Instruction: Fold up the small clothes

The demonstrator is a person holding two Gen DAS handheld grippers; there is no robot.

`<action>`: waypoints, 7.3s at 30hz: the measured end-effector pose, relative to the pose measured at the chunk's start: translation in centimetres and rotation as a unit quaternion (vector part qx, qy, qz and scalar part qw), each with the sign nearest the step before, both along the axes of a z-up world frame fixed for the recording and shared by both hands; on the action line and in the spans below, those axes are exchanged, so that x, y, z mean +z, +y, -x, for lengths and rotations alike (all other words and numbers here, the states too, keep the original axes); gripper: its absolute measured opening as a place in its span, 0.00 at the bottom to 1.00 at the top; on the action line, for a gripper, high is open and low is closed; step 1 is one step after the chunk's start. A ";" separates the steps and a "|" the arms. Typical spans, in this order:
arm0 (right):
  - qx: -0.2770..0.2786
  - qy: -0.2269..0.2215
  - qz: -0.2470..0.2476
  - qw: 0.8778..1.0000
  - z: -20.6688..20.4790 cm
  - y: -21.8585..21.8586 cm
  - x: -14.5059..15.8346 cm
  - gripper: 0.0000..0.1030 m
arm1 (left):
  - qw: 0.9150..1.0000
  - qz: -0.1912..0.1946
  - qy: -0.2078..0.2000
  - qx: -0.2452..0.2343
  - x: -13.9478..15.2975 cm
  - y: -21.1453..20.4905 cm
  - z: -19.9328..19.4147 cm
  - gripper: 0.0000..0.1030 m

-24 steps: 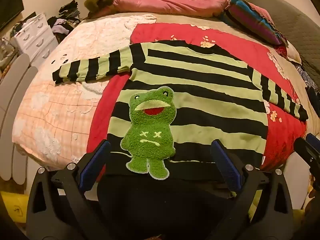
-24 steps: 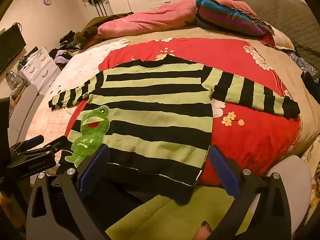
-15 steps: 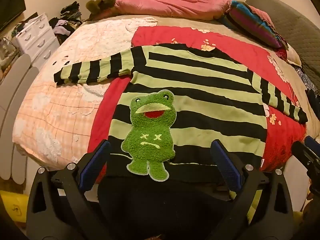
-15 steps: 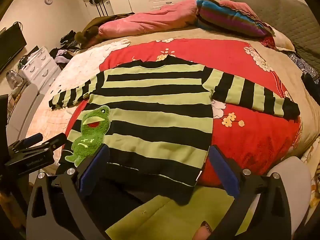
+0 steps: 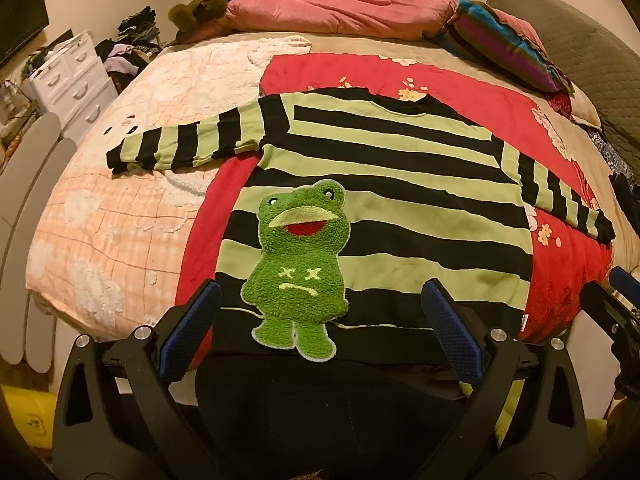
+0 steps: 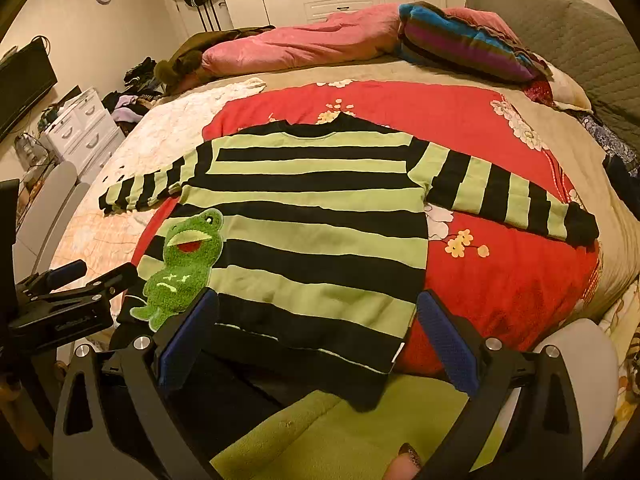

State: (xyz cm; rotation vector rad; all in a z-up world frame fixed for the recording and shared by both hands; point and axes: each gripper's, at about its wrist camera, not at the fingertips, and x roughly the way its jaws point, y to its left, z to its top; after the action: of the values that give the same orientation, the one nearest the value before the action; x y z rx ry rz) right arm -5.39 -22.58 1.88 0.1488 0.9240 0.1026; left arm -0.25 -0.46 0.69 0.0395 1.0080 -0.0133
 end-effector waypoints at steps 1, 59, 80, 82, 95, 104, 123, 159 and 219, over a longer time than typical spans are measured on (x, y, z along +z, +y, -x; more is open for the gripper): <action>-0.001 0.001 0.000 1.000 0.0 0.0 0.0 0.96 | 1.000 -0.003 -0.001 0.000 0.1 -0.1 0.0 0.91; -0.022 -0.026 -0.023 0.999 -1.6 -1.9 0.1 0.96 | 1.000 -0.013 -0.004 0.000 -0.4 -0.9 -1.4 0.91; -0.095 -0.034 -0.023 0.995 -8.4 -9.4 -2.2 0.96 | 1.000 -0.007 -0.020 -0.007 -0.6 -4.5 -8.9 0.91; -0.112 -0.031 -0.017 0.993 -9.0 -11.1 -2.7 0.96 | 1.000 -0.004 -0.021 -0.007 -0.8 -4.8 -9.7 0.91; -0.271 -0.024 0.043 0.961 -10.7 -24.2 -5.9 0.96 | 1.000 0.000 -0.004 -0.002 -3.7 -7.2 -14.6 0.91; -0.396 -0.003 0.033 0.918 -9.2 -35.0 -8.4 0.96 | 1.000 0.011 -0.016 0.013 -5.0 -8.6 -18.3 0.91; -0.400 0.071 -0.034 0.913 -10.4 -41.7 -14.3 0.56 | 0.999 -0.010 -0.035 0.016 -10.2 -8.5 -17.9 0.91; 0.009 -0.060 -0.162 0.985 -24.7 -8.5 -1.4 0.03 | 0.993 0.023 -0.057 0.097 -9.9 -0.8 -18.2 0.91; -0.074 -0.006 -0.143 0.987 -18.8 -16.7 -8.4 0.57 | 0.984 0.169 -0.057 -0.027 -8.6 -7.9 -22.1 0.03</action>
State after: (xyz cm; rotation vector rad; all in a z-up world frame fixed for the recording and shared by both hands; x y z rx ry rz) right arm 13.45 -39.31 -6.47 0.4812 0.8794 0.0985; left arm 21.89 -8.39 -7.90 -0.2414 0.8784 -0.2290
